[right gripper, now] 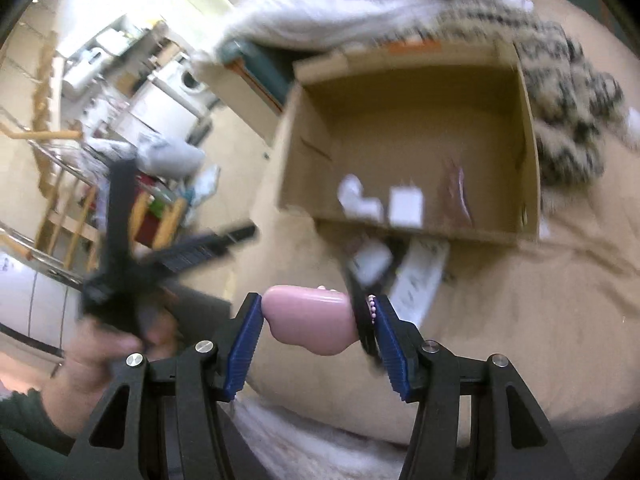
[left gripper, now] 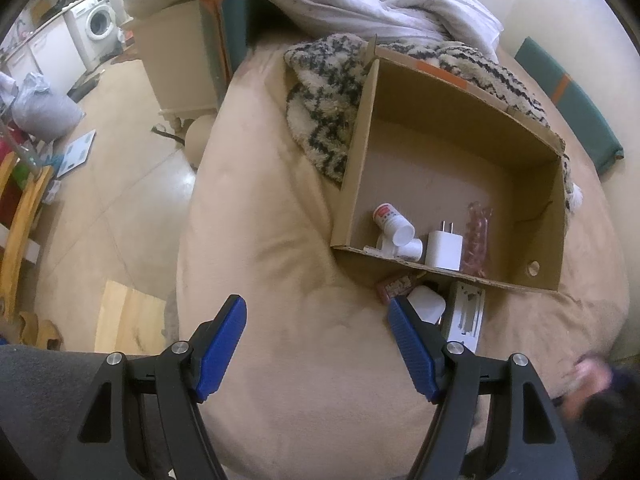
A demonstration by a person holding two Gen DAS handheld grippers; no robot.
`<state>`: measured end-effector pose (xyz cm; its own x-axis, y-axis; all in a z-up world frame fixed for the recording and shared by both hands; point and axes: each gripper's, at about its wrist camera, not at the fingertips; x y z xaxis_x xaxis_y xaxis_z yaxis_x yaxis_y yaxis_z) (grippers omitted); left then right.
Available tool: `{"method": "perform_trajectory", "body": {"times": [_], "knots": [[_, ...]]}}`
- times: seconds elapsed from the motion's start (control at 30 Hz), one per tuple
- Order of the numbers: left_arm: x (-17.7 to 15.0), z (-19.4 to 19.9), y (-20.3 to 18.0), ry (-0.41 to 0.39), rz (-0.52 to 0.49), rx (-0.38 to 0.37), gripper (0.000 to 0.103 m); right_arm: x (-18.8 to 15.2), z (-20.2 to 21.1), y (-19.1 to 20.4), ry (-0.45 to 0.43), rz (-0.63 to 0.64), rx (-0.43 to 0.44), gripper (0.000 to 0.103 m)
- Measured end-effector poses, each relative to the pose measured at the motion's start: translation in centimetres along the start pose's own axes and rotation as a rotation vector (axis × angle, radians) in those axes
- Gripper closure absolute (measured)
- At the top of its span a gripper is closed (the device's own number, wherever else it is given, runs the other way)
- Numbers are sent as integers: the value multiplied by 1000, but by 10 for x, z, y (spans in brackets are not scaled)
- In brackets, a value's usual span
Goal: Organize rigid objects
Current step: 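Grasp black flashlight with left tool while right tool holds pink keychain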
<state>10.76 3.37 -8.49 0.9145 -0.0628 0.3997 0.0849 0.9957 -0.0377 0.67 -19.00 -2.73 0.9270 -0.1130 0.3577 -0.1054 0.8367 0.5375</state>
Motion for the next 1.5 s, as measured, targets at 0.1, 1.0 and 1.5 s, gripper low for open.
{"method": "perform_trajectory", "body": {"times": [0.1,1.0,1.5], "knots": [[0,-2,0,10,1,1,32,17,2,16,-38,33,-11,44],[-97,-104,-176,448,-624,-135,35,7,-1,-115,-158,-226,7,44],[-90,-102,-165,466,-646,-160,82,8,-8,-115,-129,-223,-6,44]]}}
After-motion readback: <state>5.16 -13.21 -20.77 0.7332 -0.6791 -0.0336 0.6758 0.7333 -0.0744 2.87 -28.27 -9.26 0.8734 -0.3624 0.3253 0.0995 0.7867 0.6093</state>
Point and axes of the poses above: each gripper's, at about its wrist camera, not at the fingertips, and z roughly against the way its jaws point, y to its left, x to its top, and after that the axes turned 9 degrees about -z, right-handed
